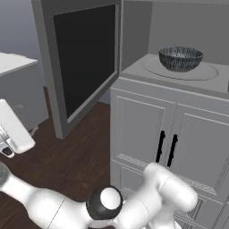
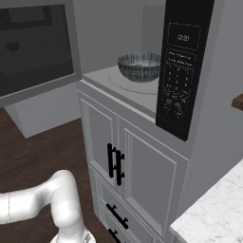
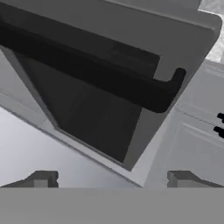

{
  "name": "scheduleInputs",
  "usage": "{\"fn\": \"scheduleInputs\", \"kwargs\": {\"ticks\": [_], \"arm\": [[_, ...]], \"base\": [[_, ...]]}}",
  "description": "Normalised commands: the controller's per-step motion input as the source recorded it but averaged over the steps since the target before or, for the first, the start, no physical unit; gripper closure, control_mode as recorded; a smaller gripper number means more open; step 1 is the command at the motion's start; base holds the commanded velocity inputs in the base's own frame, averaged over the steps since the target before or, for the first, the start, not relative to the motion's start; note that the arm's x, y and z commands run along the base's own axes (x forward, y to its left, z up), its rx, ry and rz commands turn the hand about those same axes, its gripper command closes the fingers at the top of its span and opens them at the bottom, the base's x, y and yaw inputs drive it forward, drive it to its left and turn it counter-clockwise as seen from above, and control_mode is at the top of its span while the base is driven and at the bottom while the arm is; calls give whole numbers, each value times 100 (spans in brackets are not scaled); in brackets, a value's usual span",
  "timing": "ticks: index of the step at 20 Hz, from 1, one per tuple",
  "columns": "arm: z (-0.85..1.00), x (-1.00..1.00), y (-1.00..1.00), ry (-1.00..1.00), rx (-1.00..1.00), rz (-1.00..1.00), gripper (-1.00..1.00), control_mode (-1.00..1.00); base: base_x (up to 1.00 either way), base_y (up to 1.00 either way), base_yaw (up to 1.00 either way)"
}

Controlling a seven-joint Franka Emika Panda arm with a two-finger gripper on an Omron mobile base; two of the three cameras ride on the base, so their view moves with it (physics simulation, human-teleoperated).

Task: Pick the mushroom from the sink and place it in the bowl. Then pick the bowl and place it in the microwave. Then close the microwave door and press the start button.

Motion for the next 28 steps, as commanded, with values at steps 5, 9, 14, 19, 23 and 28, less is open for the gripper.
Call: {"fn": "scheduleInputs", "kwargs": {"ticks": [5, 9, 14, 19, 23, 28], "arm": [[14, 7, -59, -26, 15, -6, -100, -100], [21, -1, -69, -38, 20, 0, -100, -100], [14, -20, -86, -25, 24, 0, -100, -100], [5, -81, -100, -12, 33, 0, -100, -100], [0, -100, -100, -13, 33, 4, -100, -100], [-5, -32, -100, -1, 29, 1, -100, -100]], "base": [[0, 0, 0], [0, 0, 0], [0, 0, 0], [0, 0, 0], [0, 0, 0], [0, 0, 0]]}}
